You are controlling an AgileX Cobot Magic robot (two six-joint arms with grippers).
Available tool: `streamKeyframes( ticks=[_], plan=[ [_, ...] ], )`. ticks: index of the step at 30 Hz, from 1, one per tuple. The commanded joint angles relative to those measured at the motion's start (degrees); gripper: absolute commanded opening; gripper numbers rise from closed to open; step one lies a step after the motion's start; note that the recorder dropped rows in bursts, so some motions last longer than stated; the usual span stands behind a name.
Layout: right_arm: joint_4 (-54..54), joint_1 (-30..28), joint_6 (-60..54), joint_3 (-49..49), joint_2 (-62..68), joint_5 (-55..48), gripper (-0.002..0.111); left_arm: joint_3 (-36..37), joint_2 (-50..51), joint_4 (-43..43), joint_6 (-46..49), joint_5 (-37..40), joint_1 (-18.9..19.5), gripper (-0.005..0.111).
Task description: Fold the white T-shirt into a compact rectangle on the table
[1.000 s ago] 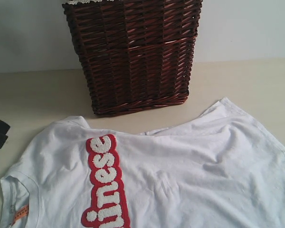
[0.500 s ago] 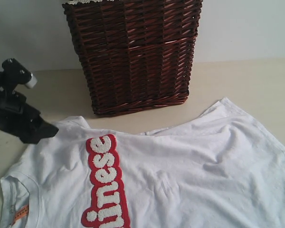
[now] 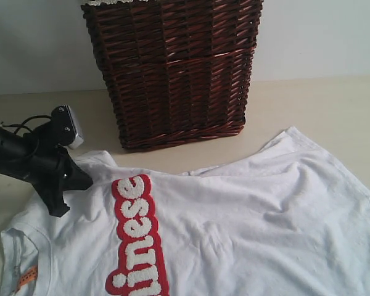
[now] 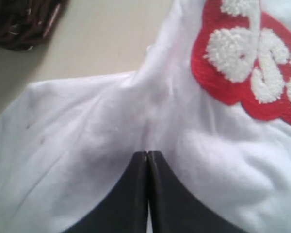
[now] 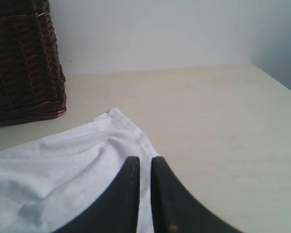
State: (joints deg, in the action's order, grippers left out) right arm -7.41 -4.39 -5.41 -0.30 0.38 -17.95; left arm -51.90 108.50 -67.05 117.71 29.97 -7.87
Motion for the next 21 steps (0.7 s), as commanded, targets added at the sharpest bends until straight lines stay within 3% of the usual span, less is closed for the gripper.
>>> streamKeyframes(
  ticks=[1, 6, 9, 11, 13, 16, 17, 21],
  plan=[
    [0.07, -0.34, -0.42, 0.3, -0.38, 0.4, 0.011, -0.34, -4.09, 3.37, 0.28, 2.06, -0.23, 0.0],
    [0.07, -0.34, -0.42, 0.3, -0.38, 0.4, 0.011, -0.34, -7.91, 11.45, 0.85, 15.82, -0.1, 0.0],
    [0.07, -0.34, -0.42, 0.3, -0.38, 0.4, 0.011, -0.34, -7.96, 10.48, 2.5, 10.54, -0.1, 0.002],
    [0.07, -0.34, -0.42, 0.3, -0.38, 0.4, 0.011, -0.34, -7.26, 8.21, 2.5, 1.96, -0.1, 0.012],
    [0.07, -0.34, -0.42, 0.3, -0.38, 0.4, 0.011, -0.85, -5.79, 7.72, 2.5, -4.86, -0.1, 0.033],
    [0.07, -0.34, -0.42, 0.3, -0.38, 0.4, 0.011, -2.16, -2.94, 8.35, 2.5, -7.01, -0.1, 0.066],
    [0.07, -0.34, -0.42, 0.3, -0.38, 0.4, 0.011, -2.48, -2.01, 8.47, 2.5, -6.86, -0.1, 0.07],
    [0.07, -0.34, -0.42, 0.3, -0.38, 0.4, 0.011, -4.53, 2.17, 9.13, 2.5, -6.86, -0.63, 0.055]
  ],
)
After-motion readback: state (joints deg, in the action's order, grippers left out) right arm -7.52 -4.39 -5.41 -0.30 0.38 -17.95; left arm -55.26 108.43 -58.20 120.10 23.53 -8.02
